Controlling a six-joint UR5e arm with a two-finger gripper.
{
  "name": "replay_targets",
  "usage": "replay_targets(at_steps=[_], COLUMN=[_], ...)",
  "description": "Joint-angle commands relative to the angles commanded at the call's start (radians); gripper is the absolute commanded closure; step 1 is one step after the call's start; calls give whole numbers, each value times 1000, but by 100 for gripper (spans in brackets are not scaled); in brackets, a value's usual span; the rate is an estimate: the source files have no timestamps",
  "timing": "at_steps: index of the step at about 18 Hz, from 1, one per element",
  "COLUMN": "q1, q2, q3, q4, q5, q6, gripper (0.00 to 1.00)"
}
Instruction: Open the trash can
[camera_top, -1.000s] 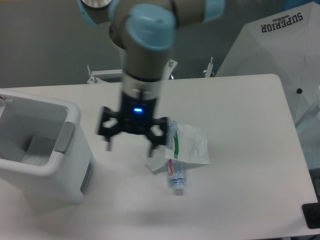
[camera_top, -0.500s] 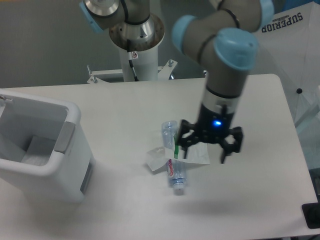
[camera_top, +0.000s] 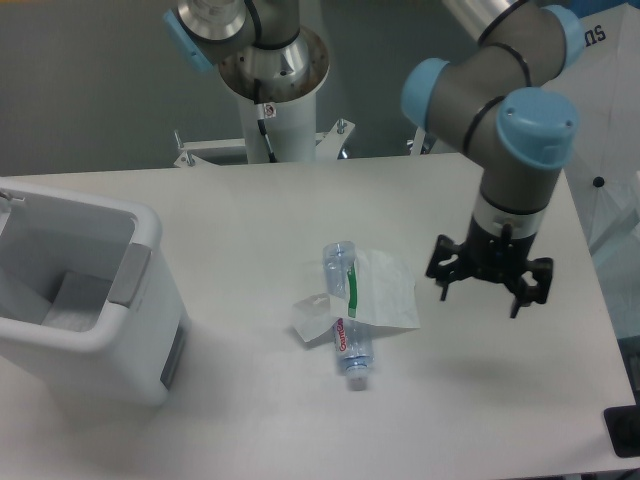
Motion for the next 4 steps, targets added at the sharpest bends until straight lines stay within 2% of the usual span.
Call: replay_targets(at_steps=[4], q1=[9], q2=[-6], q3=[-6], q4=[2], q5=[48], q6=[45], gripper=[0])
